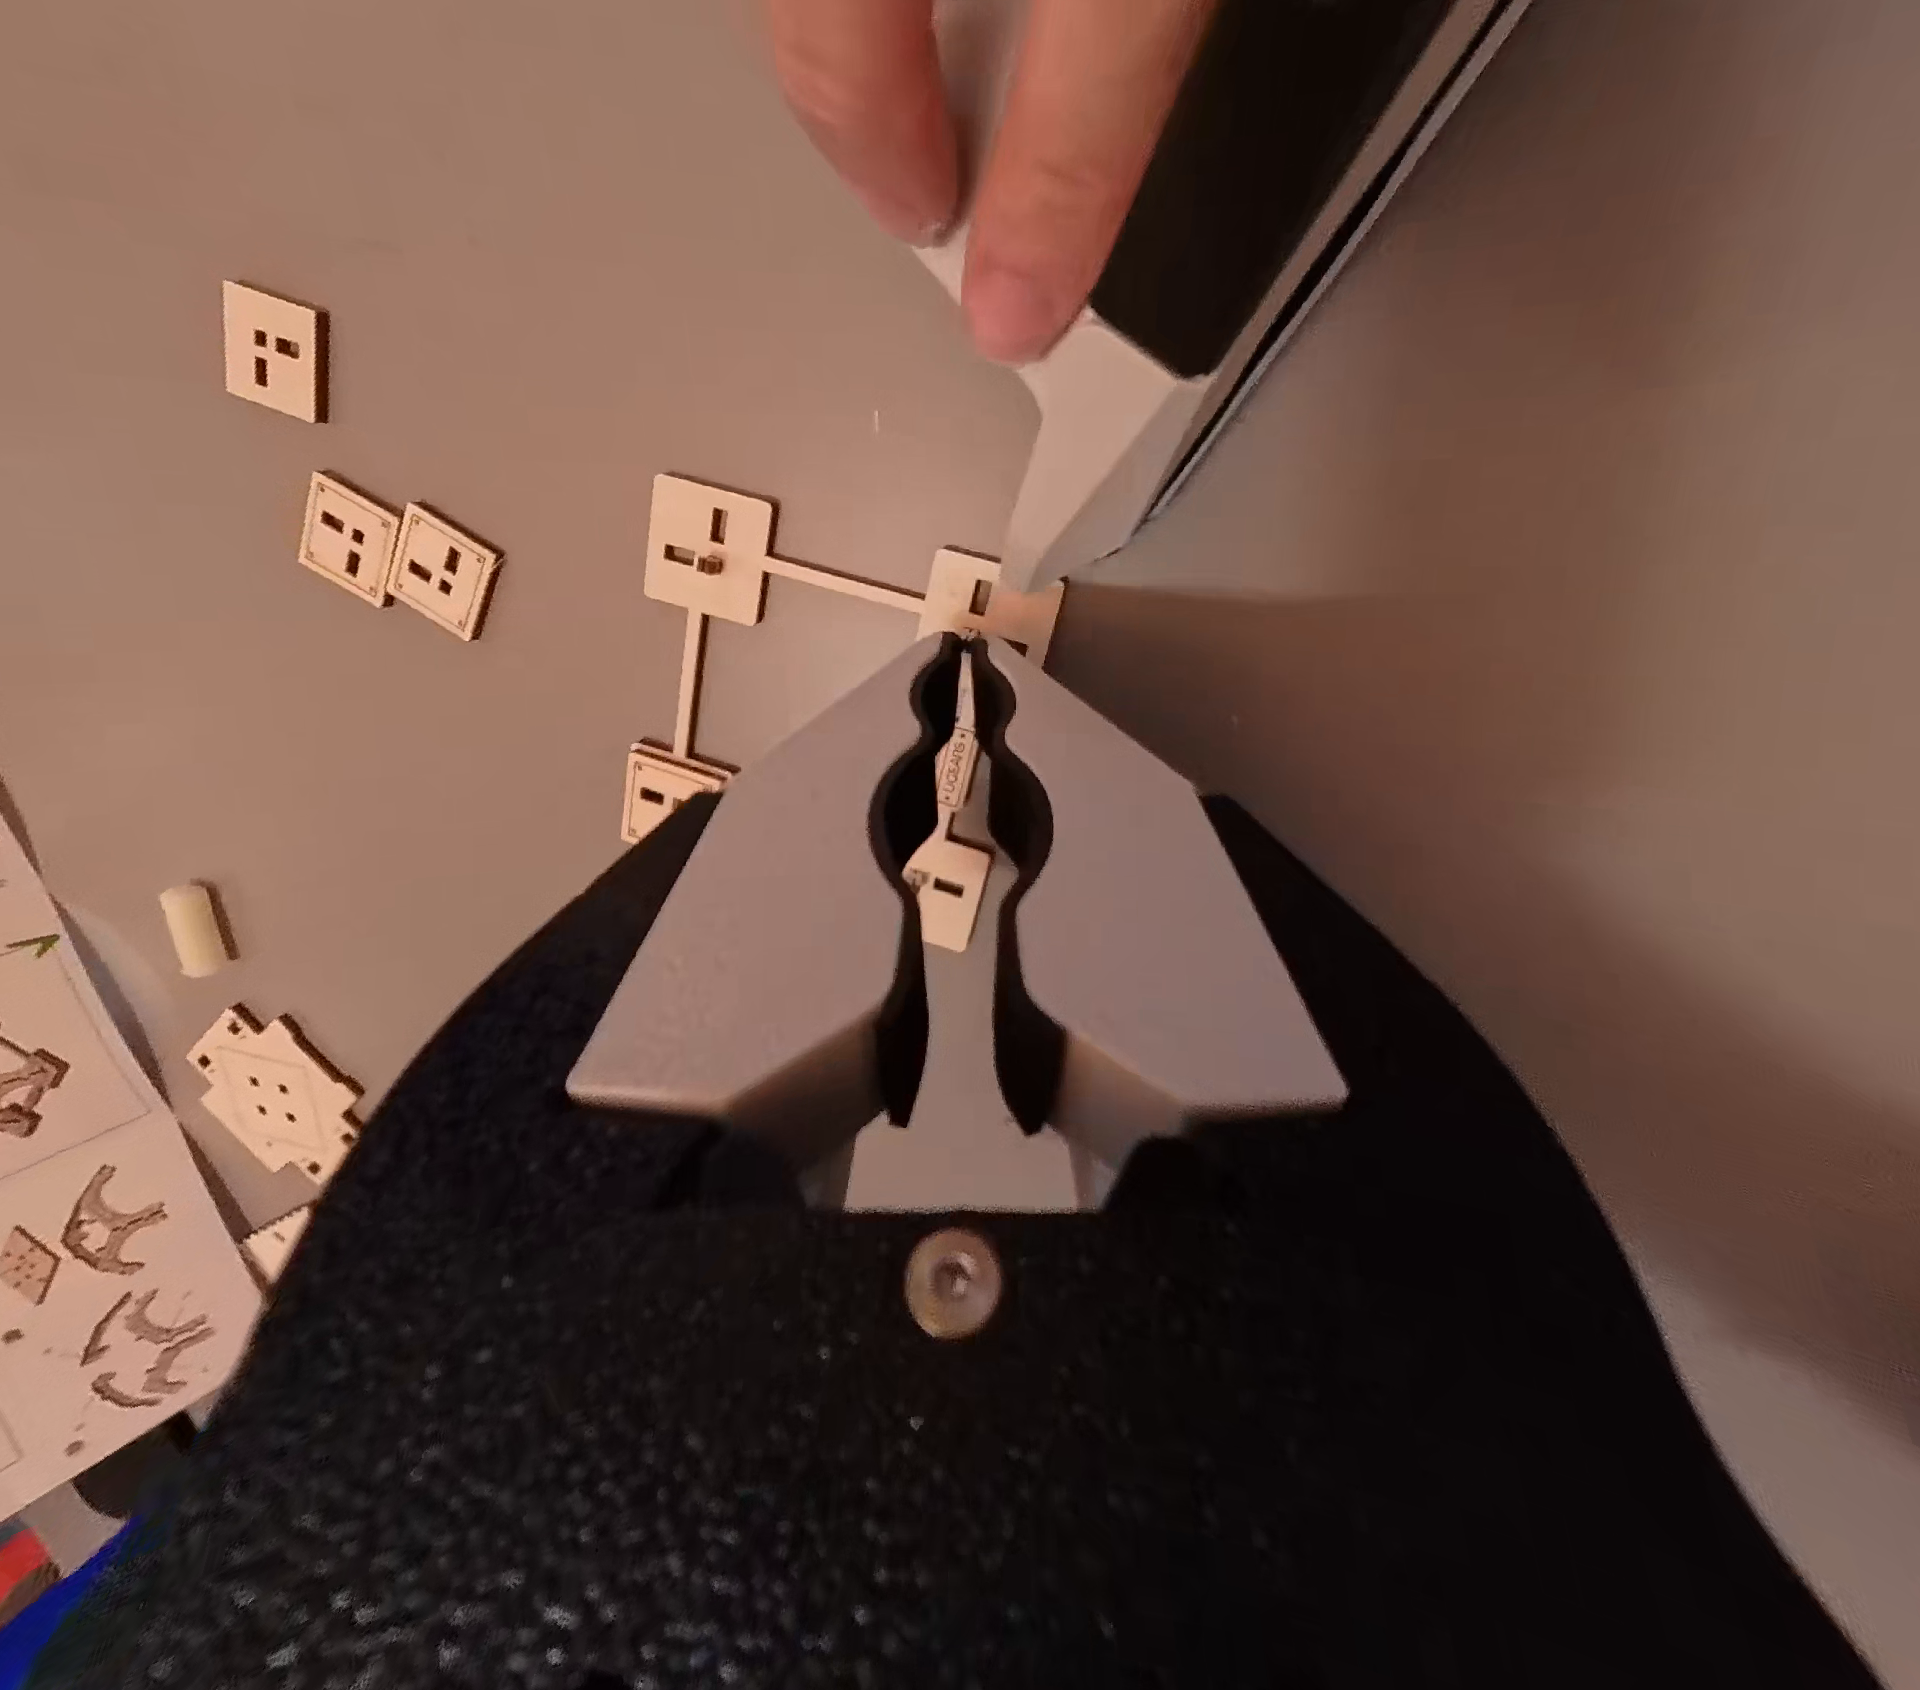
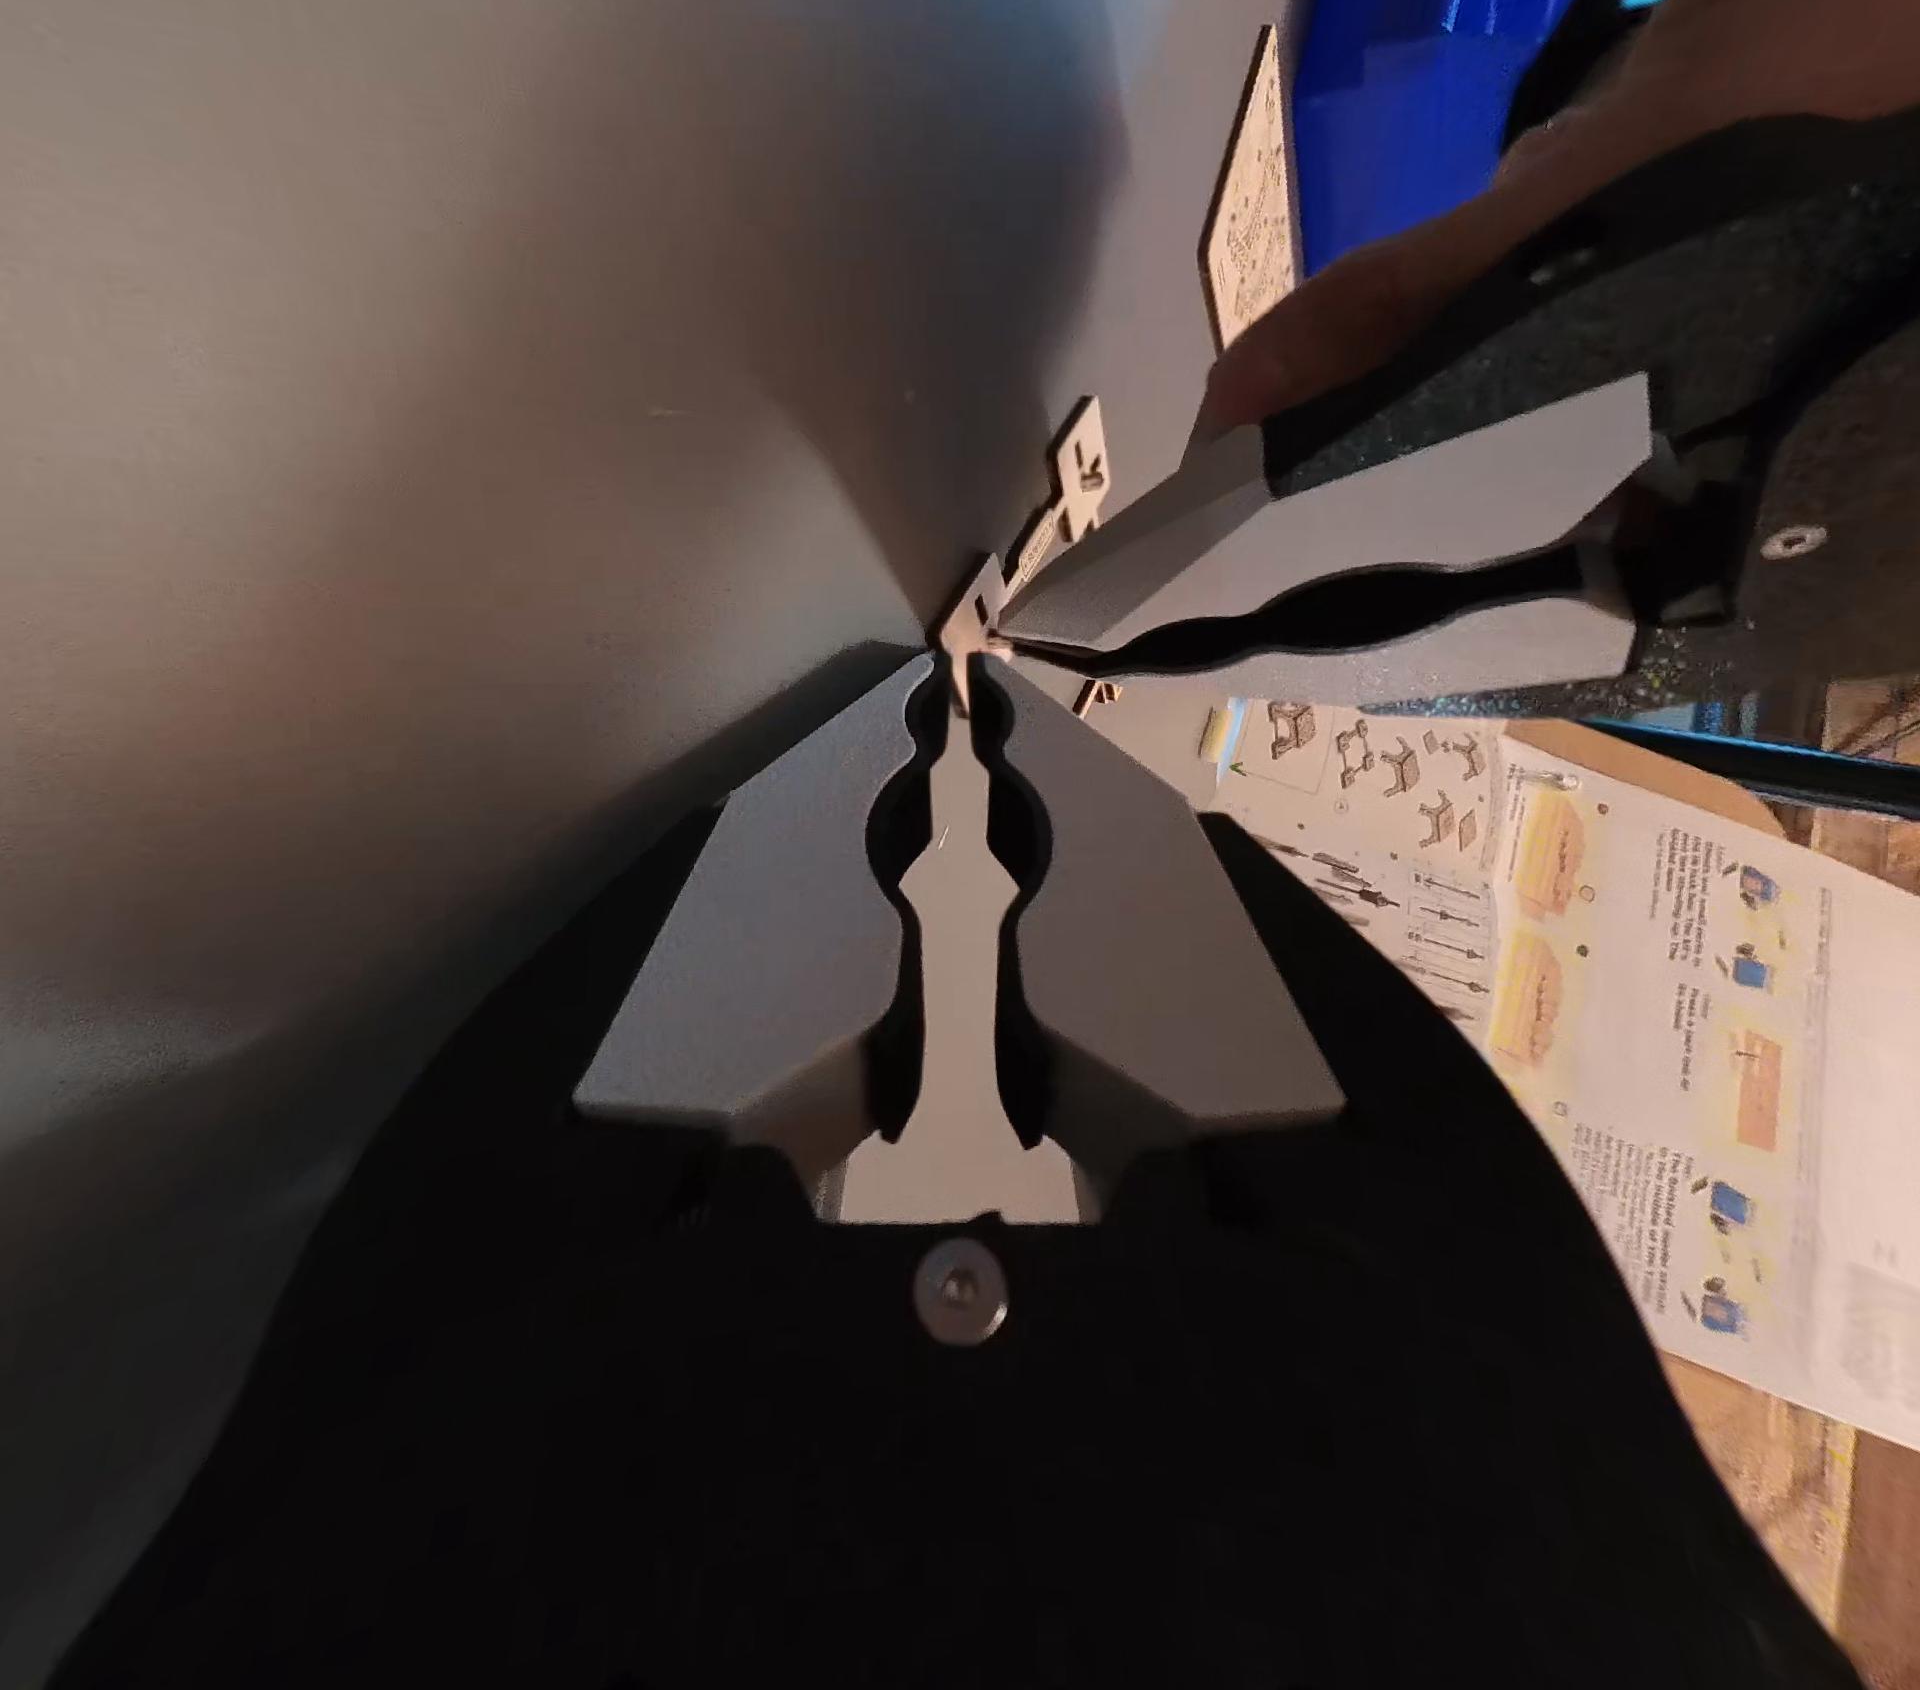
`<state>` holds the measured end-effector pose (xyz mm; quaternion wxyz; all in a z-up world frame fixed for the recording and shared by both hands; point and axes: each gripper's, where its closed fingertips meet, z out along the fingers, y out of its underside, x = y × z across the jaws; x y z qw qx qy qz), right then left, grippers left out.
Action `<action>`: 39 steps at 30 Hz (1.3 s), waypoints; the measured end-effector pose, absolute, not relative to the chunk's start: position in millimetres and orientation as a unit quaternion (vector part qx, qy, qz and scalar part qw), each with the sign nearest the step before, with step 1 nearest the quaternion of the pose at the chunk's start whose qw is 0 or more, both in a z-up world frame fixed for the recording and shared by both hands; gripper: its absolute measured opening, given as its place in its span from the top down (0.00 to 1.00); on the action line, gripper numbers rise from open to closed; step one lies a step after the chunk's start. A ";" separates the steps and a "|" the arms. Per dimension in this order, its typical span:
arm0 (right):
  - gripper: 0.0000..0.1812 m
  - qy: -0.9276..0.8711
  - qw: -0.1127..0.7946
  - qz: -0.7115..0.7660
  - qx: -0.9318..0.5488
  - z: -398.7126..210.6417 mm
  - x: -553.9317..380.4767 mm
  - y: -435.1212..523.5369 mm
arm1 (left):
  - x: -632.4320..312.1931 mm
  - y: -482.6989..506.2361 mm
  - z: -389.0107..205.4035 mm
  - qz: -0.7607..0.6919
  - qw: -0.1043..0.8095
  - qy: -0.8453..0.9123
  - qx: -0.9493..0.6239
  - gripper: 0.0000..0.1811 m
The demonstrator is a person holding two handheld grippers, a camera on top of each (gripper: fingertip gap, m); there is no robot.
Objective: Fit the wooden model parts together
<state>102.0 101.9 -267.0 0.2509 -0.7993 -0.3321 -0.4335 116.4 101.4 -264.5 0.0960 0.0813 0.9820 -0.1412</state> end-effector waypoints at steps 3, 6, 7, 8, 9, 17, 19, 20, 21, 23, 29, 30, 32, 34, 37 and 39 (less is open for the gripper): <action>1.00 -0.328 0.251 -0.428 -0.804 -268.3 101.6 102.3 | 116.3 102.0 -264.8 -0.122 0.095 0.982 0.106 1.00; 1.00 -0.316 0.257 -0.415 -0.814 -268.4 101.9 102.9 | 116.4 102.6 -264.9 -0.103 0.086 0.983 0.127 1.00; 1.00 -0.316 0.256 -0.415 -0.814 -268.6 101.9 103.2 | 116.3 102.7 -265.0 -0.097 0.083 0.983 0.132 1.00; 1.00 -0.319 0.251 -0.417 -0.813 -268.6 101.9 103.3 | 116.4 102.7 -265.0 -0.090 0.081 0.983 0.138 1.00; 1.00 -0.321 0.246 -0.421 -0.811 -268.7 102.0 103.4 | 116.4 102.7 -265.1 -0.084 0.079 0.983 0.143 1.00; 1.00 -0.330 0.237 -0.435 -0.804 -268.7 102.2 103.3 | 116.0 102.8 -265.6 -0.043 0.032 0.984 0.171 1.00; 1.00 -0.329 0.240 -0.435 -0.803 -268.5 102.2 103.2 | 115.9 102.8 -265.7 -0.038 0.020 0.984 0.171 1.00; 1.00 -0.328 0.241 -0.436 -0.803 -268.4 102.2 103.1 | 115.7 102.8 -265.7 -0.034 0.018 0.985 0.171 1.00; 1.00 -0.329 0.241 -0.437 -0.802 -268.4 102.2 103.1 | 115.8 102.7 -265.7 -0.028 0.019 0.985 0.171 1.00; 1.00 -0.330 0.238 -0.440 -0.800 -268.3 102.3 103.0 | 115.5 102.0 -265.8 -0.018 0.024 0.984 0.176 1.00; 1.00 -0.334 0.235 -0.443 -0.798 -267.9 102.3 102.6 | 113.1 97.5 -267.7 -0.027 0.006 0.986 0.164 1.00; 1.00 -0.334 0.236 -0.443 -0.798 -267.8 102.3 102.6 | 113.7 98.7 -266.9 -0.024 0.008 0.986 0.165 1.00; 1.00 -0.335 0.237 -0.445 -0.796 -267.5 102.2 102.6 | 121.3 107.9 -265.8 0.007 0.040 0.985 0.168 1.00; 1.00 -0.334 0.240 -0.445 -0.796 -267.4 102.4 102.8 | 122.9 108.6 -265.5 -0.008 0.042 0.986 0.162 1.00; 1.00 -0.333 0.243 -0.444 -0.795 -267.1 102.4 102.8 | 129.1 111.6 -257.3 -0.044 0.053 0.989 0.133 1.00; 1.00 -0.331 0.248 -0.441 -0.797 -266.9 102.4 102.6 | 131.2 111.4 -248.8 -0.085 0.060 0.988 0.111 1.00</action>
